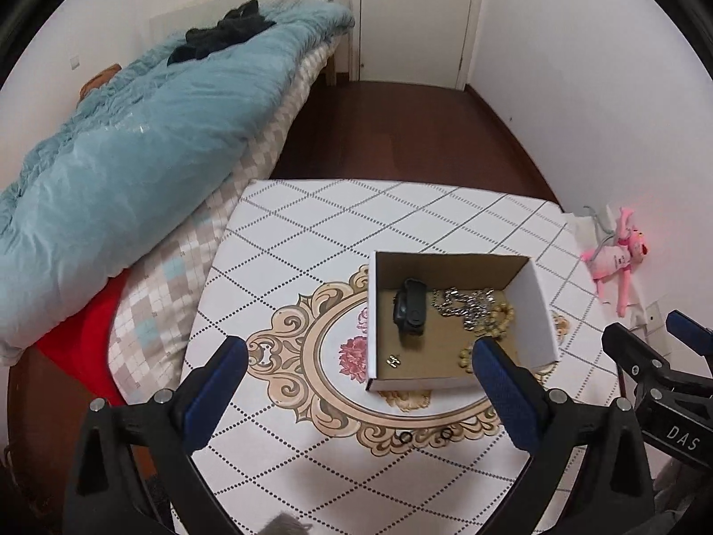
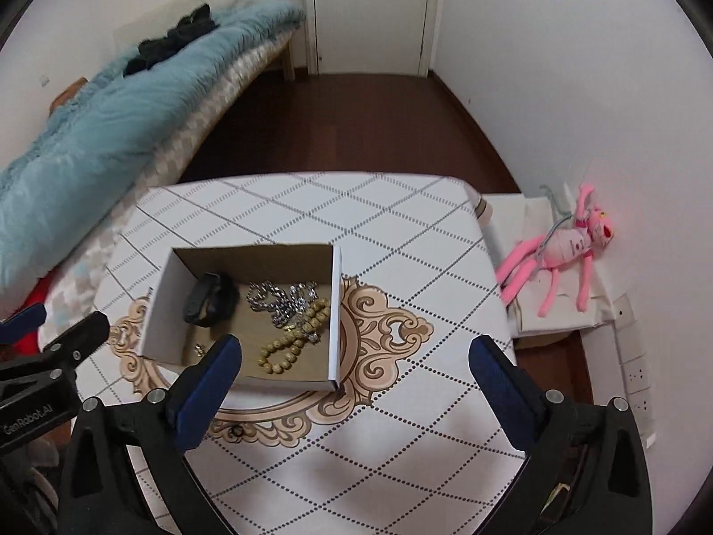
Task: Organize jewelry
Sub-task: 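Withdraw both tools from the box toward the table, then grasp the small black ring earring on the table with the right gripper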
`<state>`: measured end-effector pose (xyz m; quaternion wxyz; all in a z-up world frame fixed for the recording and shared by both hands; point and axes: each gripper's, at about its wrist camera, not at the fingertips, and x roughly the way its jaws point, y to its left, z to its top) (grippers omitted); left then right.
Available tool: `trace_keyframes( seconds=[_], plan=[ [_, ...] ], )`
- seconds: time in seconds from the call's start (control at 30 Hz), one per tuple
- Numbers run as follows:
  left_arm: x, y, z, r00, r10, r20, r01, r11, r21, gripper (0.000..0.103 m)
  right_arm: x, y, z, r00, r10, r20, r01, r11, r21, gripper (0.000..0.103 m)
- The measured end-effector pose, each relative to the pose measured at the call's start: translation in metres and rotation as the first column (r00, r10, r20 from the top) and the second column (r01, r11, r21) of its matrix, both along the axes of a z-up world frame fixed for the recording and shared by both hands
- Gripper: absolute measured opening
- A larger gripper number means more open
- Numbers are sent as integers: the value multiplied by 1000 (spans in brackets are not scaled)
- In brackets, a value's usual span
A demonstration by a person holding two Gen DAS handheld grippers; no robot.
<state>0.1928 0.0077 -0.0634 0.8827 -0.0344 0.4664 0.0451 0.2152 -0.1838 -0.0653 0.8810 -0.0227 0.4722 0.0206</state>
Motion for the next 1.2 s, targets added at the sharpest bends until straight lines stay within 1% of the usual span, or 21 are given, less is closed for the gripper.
trace_keyframes(
  seconds=[0.17, 0.27, 0.33, 0.4, 0.47, 0.53, 0.6, 0.63, 0.67, 0.7, 0.73, 0.77, 0.87, 0.93, 0.97, 1.03, 1.1, 1.13, 1.17, 1.2],
  plan=[
    [-16, -4, 22, 999, -8, 36, 9, 999, -31, 103, -22, -2, 27, 999, -6, 51, 4, 999, 34, 103],
    [-21, -1, 31, 999, 12, 40, -10, 999, -43, 103, -31, -3, 38, 998, -10, 64, 6, 999, 52, 103],
    [-25, 1, 30, 999, 24, 35, -22, 999, -43, 103, -35, -5, 40, 998, -12, 61, 8, 998, 67, 103],
    [-28, 3, 19, 1000, 24, 16, -24, 999, -26, 103, -40, -5, 35, 999, -14, 47, 11, 997, 71, 103],
    [-33, 5, -1, 1000, 18, -18, -18, 1000, -7, 103, -44, -5, 23, 1000, -15, 27, 13, 997, 71, 103],
    [-36, 10, -27, 997, 20, -68, -19, 1000, 17, 103, -49, -2, 1, 1000, -6, -13, 7, 998, 70, 103],
    [-39, 16, -62, 990, 19, -143, -15, 999, 32, 103, -54, 5, -25, 999, 21, -47, -17, 996, 85, 100],
    [-40, 19, -75, 985, 17, -174, -10, 999, 39, 103, -54, 9, -36, 997, 34, -64, -28, 995, 93, 93],
    [-40, 22, -92, 978, 9, -207, 0, 999, 46, 103, -54, 14, -48, 996, 47, -81, -38, 994, 100, 83],
    [-40, 25, -105, 972, 5, -234, 7, 999, 53, 103, -54, 19, -61, 993, 64, -99, -53, 992, 115, 78],
    [-40, 27, -114, 968, 6, -253, 11, 998, 65, 103, -53, 25, -74, 990, 81, -116, -66, 989, 132, 71],
    [-40, 30, -124, 962, 9, -272, 13, 997, 76, 103, -52, 29, -84, 987, 92, -129, -74, 988, 138, 68],
    [-39, 43, -139, 953, 26, -301, -9, 998, 56, 103, -49, 48, -114, 981, 127, -150, -104, 983, 152, 61],
    [-40, 50, -142, 952, 36, -303, -25, 999, 40, 103, -45, 57, -125, 977, 141, -157, -116, 981, 158, 60],
    [-41, 53, -143, 952, 41, -302, -31, 999, 35, 103, -44, 61, -131, 976, 147, -161, -121, 980, 161, 54],
    [-41, 56, -144, 952, 43, -304, -34, 999, 33, 103, -41, 70, -140, 971, 164, -172, -136, 977, 165, 48],
    [-42, 58, -144, 950, 47, -307, -40, 999, 30, 103, -38, 76, -148, 969, 173, -178, -146, 977, 158, 48],
    [-42, 59, -146, 949, 48, -311, -42, 999, 26, 103, -37, 80, -151, 968, 179, -176, -154, 977, 148, 47],
    [-42, 61, -146, 948, 50, -314, -44, 999, 26, 103, -38, 85, -150, 969, 188, -159, -169, 978, 126, 42],
    [-43, 62, -146, 948, 51, -314, -46, 999, 25, 103, -39, 89, -150, 969, 193, -154, -178, 978, 107, 41]
  ],
)
